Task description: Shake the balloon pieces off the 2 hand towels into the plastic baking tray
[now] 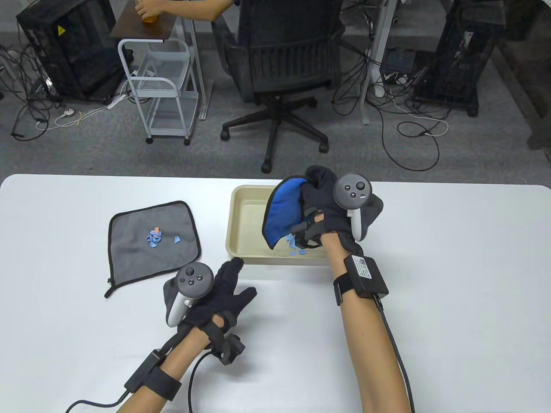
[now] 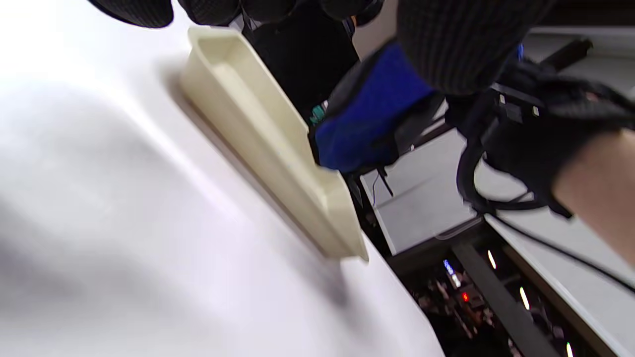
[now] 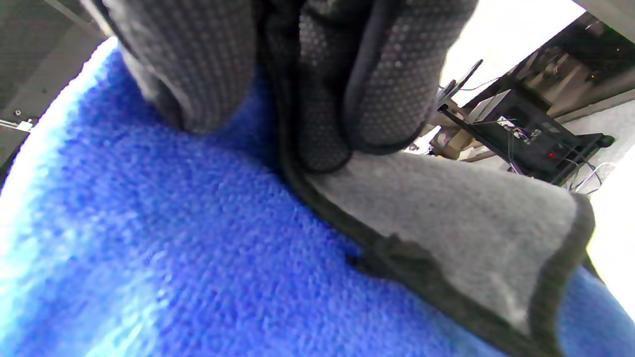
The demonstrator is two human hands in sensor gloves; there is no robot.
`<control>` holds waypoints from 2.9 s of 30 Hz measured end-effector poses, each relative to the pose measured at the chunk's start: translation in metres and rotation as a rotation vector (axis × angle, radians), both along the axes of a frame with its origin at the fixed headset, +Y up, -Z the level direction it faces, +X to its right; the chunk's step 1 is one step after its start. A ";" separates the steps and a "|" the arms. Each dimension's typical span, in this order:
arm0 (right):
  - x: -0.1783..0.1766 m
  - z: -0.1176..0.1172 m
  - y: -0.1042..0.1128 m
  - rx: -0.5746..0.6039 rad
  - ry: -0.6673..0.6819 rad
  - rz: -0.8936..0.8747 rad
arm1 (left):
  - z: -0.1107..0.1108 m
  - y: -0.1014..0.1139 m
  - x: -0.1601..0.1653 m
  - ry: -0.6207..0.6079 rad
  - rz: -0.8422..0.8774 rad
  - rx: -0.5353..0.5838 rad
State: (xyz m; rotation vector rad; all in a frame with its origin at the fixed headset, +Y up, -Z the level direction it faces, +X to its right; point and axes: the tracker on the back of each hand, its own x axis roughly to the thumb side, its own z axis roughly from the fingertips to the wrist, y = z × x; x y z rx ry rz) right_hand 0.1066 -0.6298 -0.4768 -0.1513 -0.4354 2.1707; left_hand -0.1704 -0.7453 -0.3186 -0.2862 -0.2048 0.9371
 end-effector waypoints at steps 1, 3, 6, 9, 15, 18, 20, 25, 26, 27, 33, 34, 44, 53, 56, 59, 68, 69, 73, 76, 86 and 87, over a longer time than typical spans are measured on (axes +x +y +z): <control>-0.001 0.001 0.001 0.001 0.000 0.005 | 0.004 -0.002 0.001 -0.016 -0.005 -0.005; -0.001 0.004 0.003 0.004 -0.002 0.017 | 0.010 -0.010 0.003 -0.047 -0.033 0.002; 0.001 0.010 0.008 0.013 -0.013 0.023 | 0.011 -0.015 0.002 -0.069 -0.054 0.015; 0.010 0.016 0.018 0.027 -0.026 0.035 | 0.010 -0.014 0.001 -0.071 -0.055 0.021; 0.049 0.027 0.044 0.063 -0.078 0.077 | 0.009 -0.012 -0.002 -0.066 -0.029 0.032; 0.079 0.033 0.053 0.073 -0.129 0.083 | 0.008 -0.011 -0.003 -0.062 -0.016 0.035; 0.100 0.038 0.055 0.074 -0.171 0.103 | 0.008 -0.010 -0.004 -0.056 -0.010 0.039; 0.147 0.048 0.049 0.048 -0.264 0.113 | 0.007 -0.010 -0.004 -0.051 -0.006 0.047; 0.155 0.049 0.046 0.041 -0.281 0.113 | 0.007 -0.010 -0.004 -0.051 -0.005 0.048; 0.162 0.050 0.043 0.034 -0.294 0.115 | 0.007 -0.010 -0.004 -0.051 -0.006 0.047; 0.202 0.053 0.020 -0.020 -0.371 0.112 | 0.007 -0.010 -0.005 -0.050 -0.003 0.047; 0.208 0.053 0.014 -0.032 -0.382 0.111 | 0.007 -0.010 -0.005 -0.050 -0.003 0.047; 0.218 0.057 -0.038 -0.149 -0.388 0.213 | 0.007 -0.010 -0.005 -0.047 -0.010 0.040; 0.212 0.066 -0.100 -0.371 -0.307 0.445 | 0.006 -0.009 -0.005 -0.051 -0.008 0.042; 0.209 0.067 -0.121 -0.476 -0.248 0.482 | 0.006 -0.009 -0.005 -0.053 -0.010 0.044; 0.204 0.069 -0.136 -0.561 -0.196 0.542 | 0.006 -0.010 -0.005 -0.054 -0.012 0.043; 0.195 0.079 -0.145 -0.686 -0.055 0.582 | 0.007 -0.010 -0.004 -0.059 -0.019 0.043; 0.196 0.081 -0.142 -0.683 -0.044 0.571 | 0.007 -0.010 -0.004 -0.058 -0.018 0.045; 0.202 0.093 -0.121 -0.618 -0.025 0.453 | 0.007 -0.009 -0.004 -0.060 -0.018 0.046; 0.203 0.101 -0.102 -0.539 -0.021 0.387 | 0.006 -0.009 -0.004 -0.062 -0.019 0.050; 0.130 0.138 -0.053 -0.195 0.126 0.319 | 0.006 -0.010 -0.001 -0.081 -0.024 0.060; 0.119 0.142 -0.052 -0.171 0.152 0.326 | 0.006 -0.010 -0.001 -0.082 -0.025 0.061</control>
